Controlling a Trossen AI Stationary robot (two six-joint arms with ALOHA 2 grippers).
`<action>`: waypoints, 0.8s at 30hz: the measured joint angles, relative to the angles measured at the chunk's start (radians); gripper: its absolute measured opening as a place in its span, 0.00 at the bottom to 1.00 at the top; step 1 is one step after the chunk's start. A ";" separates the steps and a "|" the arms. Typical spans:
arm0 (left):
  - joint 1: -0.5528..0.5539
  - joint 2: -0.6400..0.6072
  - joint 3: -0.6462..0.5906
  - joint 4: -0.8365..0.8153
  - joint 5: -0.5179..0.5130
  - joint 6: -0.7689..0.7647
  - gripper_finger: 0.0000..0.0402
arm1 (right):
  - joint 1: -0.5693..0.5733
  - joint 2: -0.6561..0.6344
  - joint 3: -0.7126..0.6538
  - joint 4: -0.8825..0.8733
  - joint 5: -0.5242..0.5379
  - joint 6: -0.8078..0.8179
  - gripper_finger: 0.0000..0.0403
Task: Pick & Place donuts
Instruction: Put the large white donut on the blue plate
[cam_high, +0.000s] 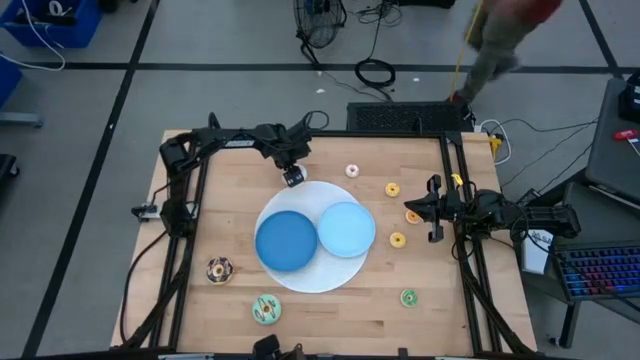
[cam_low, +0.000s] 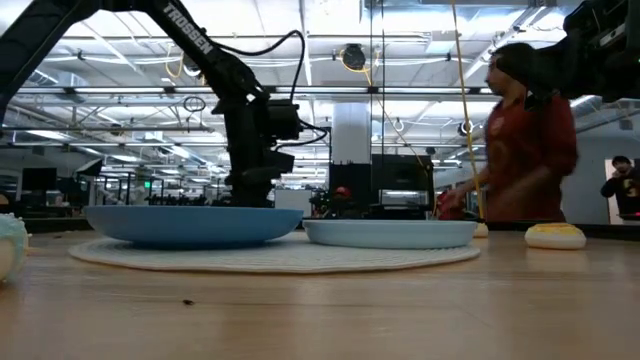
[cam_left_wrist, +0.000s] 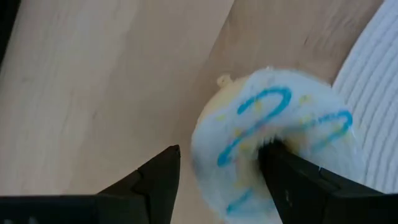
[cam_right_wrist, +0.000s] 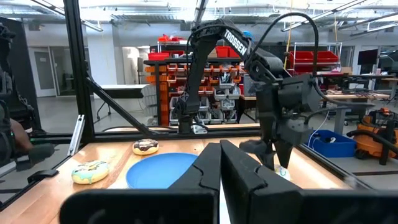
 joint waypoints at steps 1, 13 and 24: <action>-0.002 0.010 0.000 0.007 -0.001 0.001 0.57 | 0.000 0.000 0.000 0.000 0.000 0.000 0.00; -0.016 0.009 -0.002 0.011 -0.034 0.057 0.44 | 0.000 0.000 0.000 0.000 0.000 0.000 0.00; -0.054 -0.200 -0.002 -0.011 -0.049 0.064 0.07 | 0.000 0.000 0.000 0.000 0.000 0.000 0.00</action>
